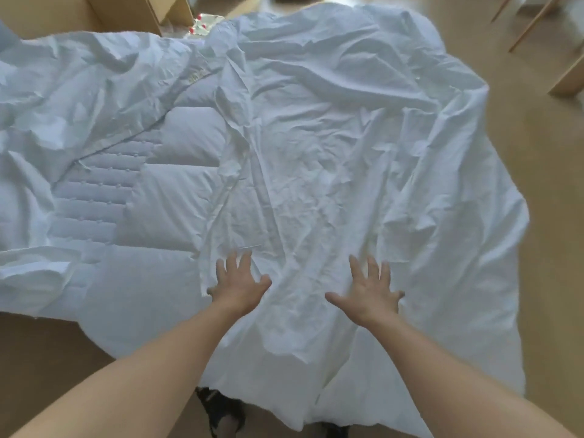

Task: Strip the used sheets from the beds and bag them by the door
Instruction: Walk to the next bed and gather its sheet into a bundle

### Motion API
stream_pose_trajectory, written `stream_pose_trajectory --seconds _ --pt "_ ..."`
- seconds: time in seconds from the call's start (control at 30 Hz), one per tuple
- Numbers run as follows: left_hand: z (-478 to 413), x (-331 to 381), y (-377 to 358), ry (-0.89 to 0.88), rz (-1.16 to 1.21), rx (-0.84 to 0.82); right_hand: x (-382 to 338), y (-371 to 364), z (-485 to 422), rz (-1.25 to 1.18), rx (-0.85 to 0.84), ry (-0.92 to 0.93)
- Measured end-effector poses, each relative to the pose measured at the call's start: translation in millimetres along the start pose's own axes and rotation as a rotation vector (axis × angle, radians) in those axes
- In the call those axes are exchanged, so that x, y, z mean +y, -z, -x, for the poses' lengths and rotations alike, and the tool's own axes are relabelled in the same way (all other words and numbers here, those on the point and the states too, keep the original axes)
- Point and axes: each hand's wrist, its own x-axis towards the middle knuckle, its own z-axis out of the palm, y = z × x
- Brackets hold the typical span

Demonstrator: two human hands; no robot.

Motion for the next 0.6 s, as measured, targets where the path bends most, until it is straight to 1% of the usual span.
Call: stream_pose_trajectory --seconds 0.07,0.17,0.27,0.37,0.47,0.53,0.6 --pt "-31 -9 -17 0.024 -0.003 -0.034 2 -21 -13 -0.031 -0.008 -0.121" --pt "-73 -27 -36 0.056 -0.040 -0.050 -2 -52 -28 -0.187 0.010 -0.313" --pt "-106 -43 -47 0.095 -0.034 -0.065 -12 -75 -42 -0.266 0.029 -0.426" --pt "-125 -48 -54 0.097 -0.018 -0.031 -19 -89 -54 -0.290 0.057 -0.471" --pt "-130 -42 -60 0.089 0.000 0.064 -21 -96 -61 -0.294 0.103 -0.499" --pt "-129 -33 -63 0.086 0.149 0.102 -25 -99 -62 -0.298 0.128 -0.497" --pt "-125 -23 -63 0.083 0.310 0.086 -30 -100 -61 -0.352 0.161 -0.479"
